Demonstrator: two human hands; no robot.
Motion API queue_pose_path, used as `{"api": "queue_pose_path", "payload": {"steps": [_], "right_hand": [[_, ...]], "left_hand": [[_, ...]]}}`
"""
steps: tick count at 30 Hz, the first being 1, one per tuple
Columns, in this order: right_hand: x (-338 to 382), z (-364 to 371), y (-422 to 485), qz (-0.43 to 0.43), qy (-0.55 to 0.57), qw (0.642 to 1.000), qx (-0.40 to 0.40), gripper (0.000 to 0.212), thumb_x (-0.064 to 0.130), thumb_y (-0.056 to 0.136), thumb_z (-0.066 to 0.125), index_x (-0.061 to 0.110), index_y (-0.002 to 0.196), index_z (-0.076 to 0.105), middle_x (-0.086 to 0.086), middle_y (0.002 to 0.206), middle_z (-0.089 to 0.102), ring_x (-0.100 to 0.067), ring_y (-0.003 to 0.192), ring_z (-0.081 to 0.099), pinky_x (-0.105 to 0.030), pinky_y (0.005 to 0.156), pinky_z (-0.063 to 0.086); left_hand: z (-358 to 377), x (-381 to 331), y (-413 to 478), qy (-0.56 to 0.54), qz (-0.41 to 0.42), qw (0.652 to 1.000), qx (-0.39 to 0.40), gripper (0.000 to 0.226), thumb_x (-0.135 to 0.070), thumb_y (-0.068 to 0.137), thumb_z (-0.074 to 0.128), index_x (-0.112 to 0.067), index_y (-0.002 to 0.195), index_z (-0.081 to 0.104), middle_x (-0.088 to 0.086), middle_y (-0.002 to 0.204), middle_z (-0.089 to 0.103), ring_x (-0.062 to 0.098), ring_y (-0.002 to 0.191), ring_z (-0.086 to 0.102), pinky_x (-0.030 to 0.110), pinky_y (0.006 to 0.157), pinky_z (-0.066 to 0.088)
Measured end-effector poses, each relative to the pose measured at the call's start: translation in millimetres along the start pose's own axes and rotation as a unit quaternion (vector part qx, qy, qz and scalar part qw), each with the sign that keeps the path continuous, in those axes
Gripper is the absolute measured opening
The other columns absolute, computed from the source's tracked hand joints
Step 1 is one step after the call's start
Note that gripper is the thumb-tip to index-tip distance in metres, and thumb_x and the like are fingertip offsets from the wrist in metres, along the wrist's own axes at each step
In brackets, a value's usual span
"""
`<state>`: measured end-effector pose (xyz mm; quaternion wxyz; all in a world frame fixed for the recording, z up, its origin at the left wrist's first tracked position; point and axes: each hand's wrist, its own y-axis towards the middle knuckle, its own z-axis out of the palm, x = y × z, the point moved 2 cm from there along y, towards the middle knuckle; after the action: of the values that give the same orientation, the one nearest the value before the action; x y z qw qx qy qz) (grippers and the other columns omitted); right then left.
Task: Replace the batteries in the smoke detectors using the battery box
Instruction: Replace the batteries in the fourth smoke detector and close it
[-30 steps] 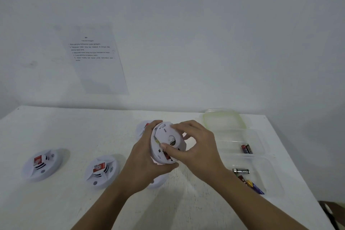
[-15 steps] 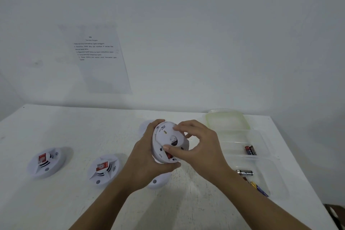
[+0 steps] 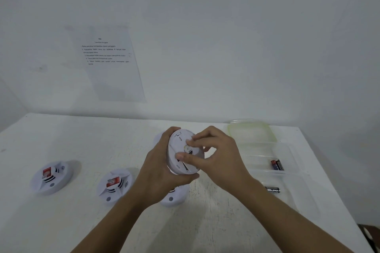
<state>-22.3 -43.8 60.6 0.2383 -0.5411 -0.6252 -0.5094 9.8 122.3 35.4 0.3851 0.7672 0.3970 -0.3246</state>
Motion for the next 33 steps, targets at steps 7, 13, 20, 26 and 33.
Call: {"api": "queue_pose_path", "payload": {"steps": [7,13,20,26,33], "right_hand": [[1,-4,8,0.029,-0.014,0.999,-0.031,0.048,0.057,0.055,0.091,0.030,0.091,0.076,0.012,0.082,0.070,-0.007,0.077,0.067,-0.022,0.067,0.058],[4,-4,16,0.063,-0.021,0.998,-0.018,0.054,0.058,0.053,0.091,0.033,0.098,0.079,0.013,0.075,0.072,-0.004,0.071,0.068,-0.028,0.068,0.061],[1,-7,17,0.063,0.013,0.998,-0.020,0.053,0.056,0.052,0.093,0.029,0.095,0.079,0.009,0.078,0.073,-0.008,0.074,0.070,-0.033,0.070,0.062],[2,-17,18,0.033,0.013,0.998,0.046,0.053,0.042,0.053,0.096,0.029,0.101,0.080,0.007,0.091,0.068,-0.009,0.085,0.067,-0.030,0.077,0.059],[2,-20,23,0.045,0.011,0.997,0.057,0.058,0.053,0.043,0.088,0.024,0.093,0.082,0.004,0.085,0.072,-0.010,0.077,0.070,-0.031,0.074,0.061]], "left_hand": [[0,-3,4,0.021,0.030,0.999,-0.007,0.086,-0.039,0.064,0.090,-0.040,0.134,0.040,-0.009,0.127,0.062,0.015,0.116,0.062,0.031,0.096,0.056],[1,-6,6,0.020,0.035,0.999,-0.023,0.085,-0.039,0.064,0.091,-0.051,0.130,0.037,-0.018,0.123,0.060,0.006,0.113,0.060,0.012,0.087,0.052],[-3,-10,13,0.028,0.040,0.999,0.006,0.084,-0.044,0.063,0.088,-0.046,0.129,0.037,-0.022,0.120,0.058,0.007,0.113,0.060,0.013,0.087,0.052],[-5,-13,16,-0.002,0.027,1.000,0.013,0.082,-0.053,0.060,0.083,-0.044,0.127,0.037,-0.039,0.116,0.054,-0.009,0.112,0.054,0.002,0.083,0.045],[-4,-15,15,0.006,0.031,0.999,0.027,0.084,-0.052,0.057,0.086,-0.043,0.128,0.041,-0.022,0.118,0.059,0.008,0.110,0.060,0.020,0.088,0.055]]}}
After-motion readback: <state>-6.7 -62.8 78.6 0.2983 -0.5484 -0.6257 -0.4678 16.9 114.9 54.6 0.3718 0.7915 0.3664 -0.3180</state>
